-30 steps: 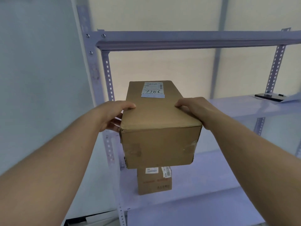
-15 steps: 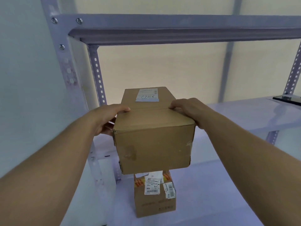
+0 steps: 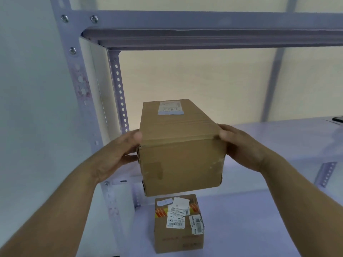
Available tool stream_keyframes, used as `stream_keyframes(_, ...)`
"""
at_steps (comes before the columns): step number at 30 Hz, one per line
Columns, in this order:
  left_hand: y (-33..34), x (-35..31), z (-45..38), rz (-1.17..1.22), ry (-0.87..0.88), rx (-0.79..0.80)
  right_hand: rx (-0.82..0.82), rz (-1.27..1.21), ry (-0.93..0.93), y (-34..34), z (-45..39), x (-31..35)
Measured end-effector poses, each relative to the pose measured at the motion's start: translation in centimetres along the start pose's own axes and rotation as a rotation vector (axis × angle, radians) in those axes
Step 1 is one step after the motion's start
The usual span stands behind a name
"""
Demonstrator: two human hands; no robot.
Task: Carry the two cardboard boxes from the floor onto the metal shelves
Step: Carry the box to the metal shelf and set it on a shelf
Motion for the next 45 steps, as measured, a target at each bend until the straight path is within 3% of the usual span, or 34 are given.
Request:
stream_keyframes(4, 2.0, -0.5, 0.7, -0.085, 0.043, 0.001, 0.053, 0.186, -0.007, 1.3, 0.3, -0.2)
stream_keyframes(8, 1.8, -0.2, 0.1, -0.137, 0.081, -0.079, 0.043, 0.203, -0.028, 1.8, 0.2, -0.3)
stream_keyframes(15, -0.2, 1.8, -1.4, -0.120, 0.062, -0.253, -0.134, 0.335, 0.092, 0.4, -0.4, -4.0)
stream_keyframes(45, -1.8, 2.7, -6.5, -0.185, -0.015, -0.242, -0.109, 0.283, 0.105, -0.6, -5.7, -6.1)
Point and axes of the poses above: each hand's wrist, its own z-axis away from the middle knuckle, its own y-axis out of the palm, x = y × z, the point moved 9 cm from there along -z, towards the middle knuckle, and after that the axes turned 8 degrees about -y, right-handed, at the moved point
